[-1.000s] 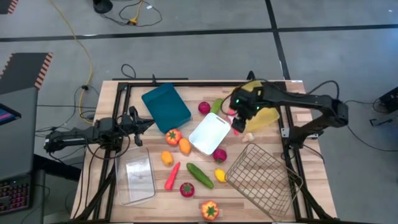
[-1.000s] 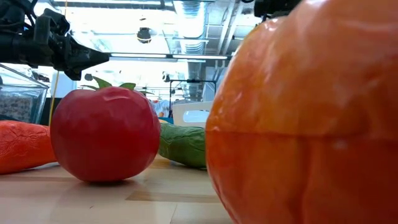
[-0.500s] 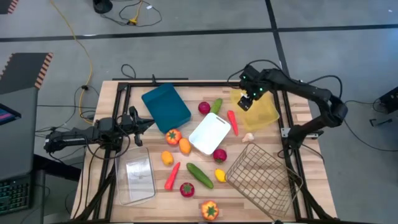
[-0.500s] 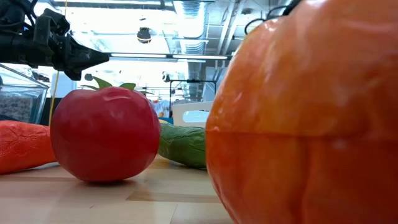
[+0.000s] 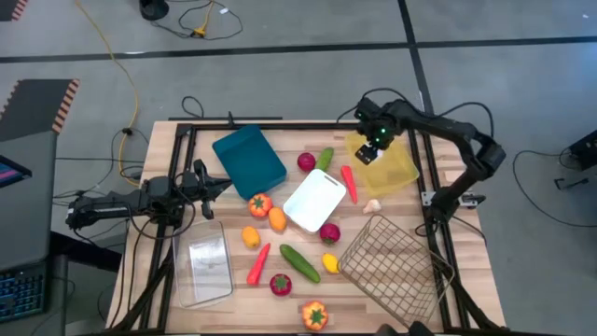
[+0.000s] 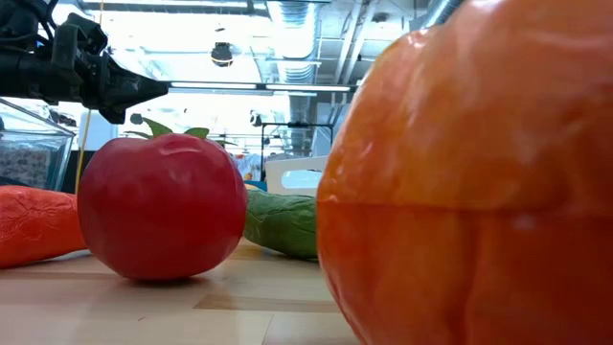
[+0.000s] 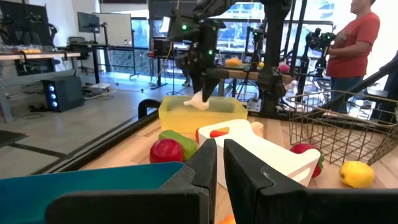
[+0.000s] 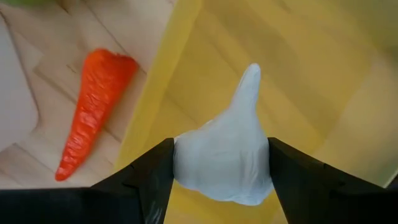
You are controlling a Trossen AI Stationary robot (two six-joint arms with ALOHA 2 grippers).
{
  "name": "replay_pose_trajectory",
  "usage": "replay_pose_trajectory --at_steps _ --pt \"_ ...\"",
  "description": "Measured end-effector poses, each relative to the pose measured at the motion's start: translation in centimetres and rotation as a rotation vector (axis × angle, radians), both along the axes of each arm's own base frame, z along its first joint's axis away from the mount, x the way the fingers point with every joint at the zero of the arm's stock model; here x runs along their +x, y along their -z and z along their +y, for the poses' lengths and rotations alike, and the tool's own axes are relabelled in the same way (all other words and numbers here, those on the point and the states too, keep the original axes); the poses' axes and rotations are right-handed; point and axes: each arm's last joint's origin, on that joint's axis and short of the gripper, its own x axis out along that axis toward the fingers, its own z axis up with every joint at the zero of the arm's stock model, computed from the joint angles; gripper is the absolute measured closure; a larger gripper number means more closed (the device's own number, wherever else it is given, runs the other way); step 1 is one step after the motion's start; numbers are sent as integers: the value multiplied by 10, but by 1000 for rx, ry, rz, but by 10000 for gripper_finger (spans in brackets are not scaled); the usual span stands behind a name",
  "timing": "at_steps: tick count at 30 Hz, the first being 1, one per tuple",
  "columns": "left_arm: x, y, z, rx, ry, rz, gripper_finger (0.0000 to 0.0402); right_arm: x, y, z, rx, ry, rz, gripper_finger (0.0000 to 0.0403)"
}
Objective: Sort produce into baskets
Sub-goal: Put the left white garlic into the yellow bin
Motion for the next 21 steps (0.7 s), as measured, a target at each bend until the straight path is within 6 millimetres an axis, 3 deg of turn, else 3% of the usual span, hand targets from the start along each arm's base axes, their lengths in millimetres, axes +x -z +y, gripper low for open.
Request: replay_pose_trajectory --at_steps 9,15,21 --pt "0 -1 1 -81 -21 -42 369 4 23 -3 87 -3 103 137" --pt "0 -1 1 -124 -21 -56 304 5 37 -6 120 -40 176 137" --pt "0 -1 1 -128 -21 -57 241 3 38 -5 97 -69 237 137"
